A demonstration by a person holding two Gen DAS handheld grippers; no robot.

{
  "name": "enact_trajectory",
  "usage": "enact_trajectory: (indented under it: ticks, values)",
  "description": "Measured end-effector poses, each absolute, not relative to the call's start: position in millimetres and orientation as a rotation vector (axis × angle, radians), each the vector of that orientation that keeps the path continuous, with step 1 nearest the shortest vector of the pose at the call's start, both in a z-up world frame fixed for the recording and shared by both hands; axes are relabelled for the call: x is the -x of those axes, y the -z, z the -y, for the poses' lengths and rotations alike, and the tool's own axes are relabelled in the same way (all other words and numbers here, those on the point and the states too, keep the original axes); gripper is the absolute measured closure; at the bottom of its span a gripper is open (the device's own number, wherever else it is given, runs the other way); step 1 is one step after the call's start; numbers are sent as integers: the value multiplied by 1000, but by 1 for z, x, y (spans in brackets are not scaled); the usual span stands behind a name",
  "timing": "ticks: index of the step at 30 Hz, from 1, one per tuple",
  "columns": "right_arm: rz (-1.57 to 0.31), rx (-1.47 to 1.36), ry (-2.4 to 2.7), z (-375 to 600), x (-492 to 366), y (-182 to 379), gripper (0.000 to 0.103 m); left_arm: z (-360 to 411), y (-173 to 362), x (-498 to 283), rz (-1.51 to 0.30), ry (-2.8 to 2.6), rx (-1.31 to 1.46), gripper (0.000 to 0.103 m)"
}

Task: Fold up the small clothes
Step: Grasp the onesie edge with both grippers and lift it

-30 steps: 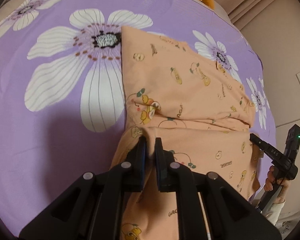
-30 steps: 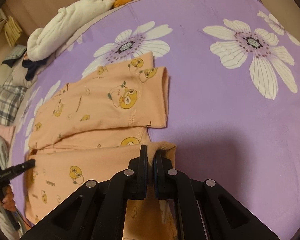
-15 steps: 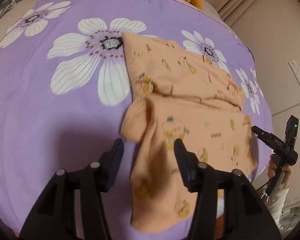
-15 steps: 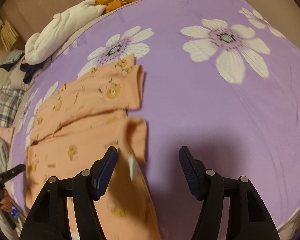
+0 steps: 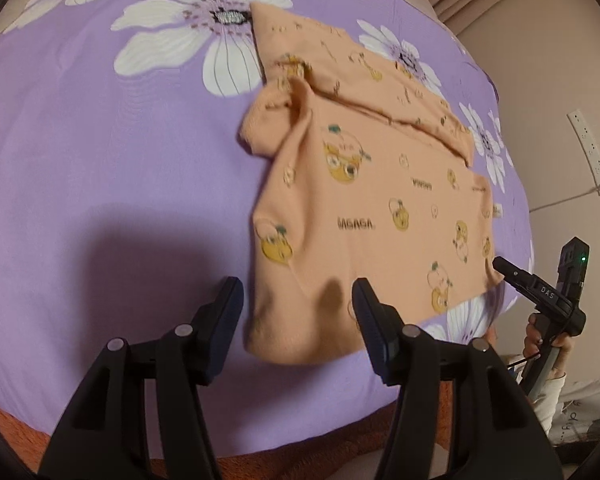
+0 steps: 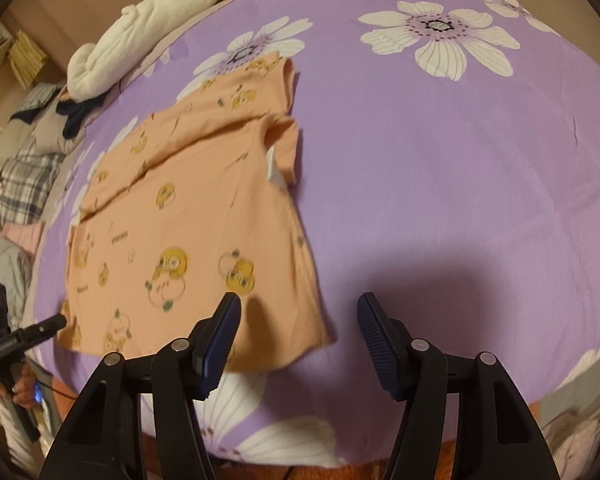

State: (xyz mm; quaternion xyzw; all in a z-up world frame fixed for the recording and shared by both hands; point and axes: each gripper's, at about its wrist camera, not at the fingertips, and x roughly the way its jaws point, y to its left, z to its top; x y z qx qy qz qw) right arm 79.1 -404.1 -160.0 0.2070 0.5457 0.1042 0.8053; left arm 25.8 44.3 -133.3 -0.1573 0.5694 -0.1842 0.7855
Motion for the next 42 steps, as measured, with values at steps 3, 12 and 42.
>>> enact_trajectory:
  ticks: [3, 12, 42]
  values:
    - [-1172, -430, -235, 397, -77, 164, 58, -42, 135, -22, -1214, 388, 344, 49]
    - [-1155, -390, -261, 381, -75, 160, 94, -31, 134, -13, -1192, 343, 325, 96]
    - [-696, -543, -415, 413, -14, 31, 95, -64, -16, 43, -826, 451, 389, 97]
